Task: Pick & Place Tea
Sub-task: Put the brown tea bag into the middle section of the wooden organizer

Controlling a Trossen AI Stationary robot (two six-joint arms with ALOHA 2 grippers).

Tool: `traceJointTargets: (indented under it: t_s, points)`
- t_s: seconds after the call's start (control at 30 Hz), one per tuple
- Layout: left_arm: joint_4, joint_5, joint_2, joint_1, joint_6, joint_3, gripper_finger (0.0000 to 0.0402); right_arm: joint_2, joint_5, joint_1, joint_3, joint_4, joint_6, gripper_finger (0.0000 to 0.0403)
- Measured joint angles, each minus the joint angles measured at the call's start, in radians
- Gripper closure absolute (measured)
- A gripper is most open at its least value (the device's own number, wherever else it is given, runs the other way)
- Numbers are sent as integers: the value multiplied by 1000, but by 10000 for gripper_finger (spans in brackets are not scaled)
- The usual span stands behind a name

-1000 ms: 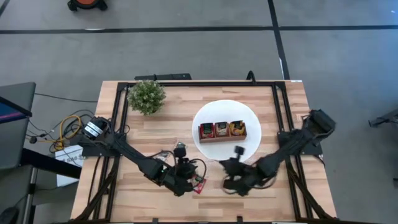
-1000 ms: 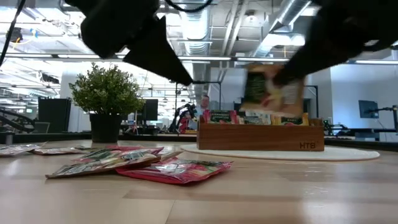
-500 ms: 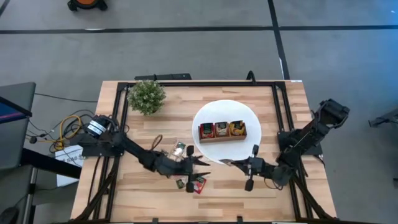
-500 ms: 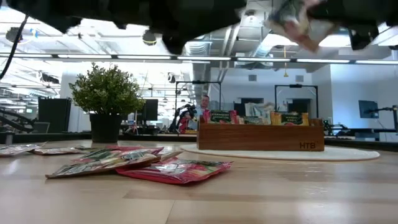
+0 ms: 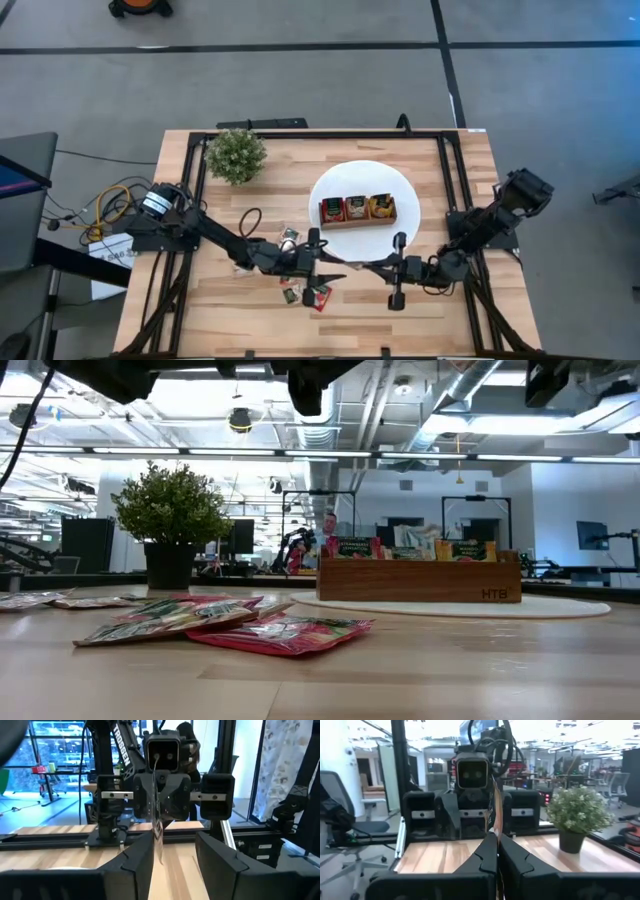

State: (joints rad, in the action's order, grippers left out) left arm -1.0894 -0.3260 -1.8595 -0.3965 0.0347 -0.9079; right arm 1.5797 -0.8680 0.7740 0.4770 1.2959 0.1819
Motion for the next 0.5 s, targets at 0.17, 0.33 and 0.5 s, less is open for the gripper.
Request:
traceJointTargets:
  t_s: [0.17,0.33,0.5]
  points:
    - [6,8,0,-3,-3,-9,268,13,29,-7,0,23,1,403]
    - [-3,4,0,0,-29,-9,310,13,32,-11,0,25,1,403]
    - [-10,-19,0,0,-31,-9,373,13,32,-11,0,23,1,403]
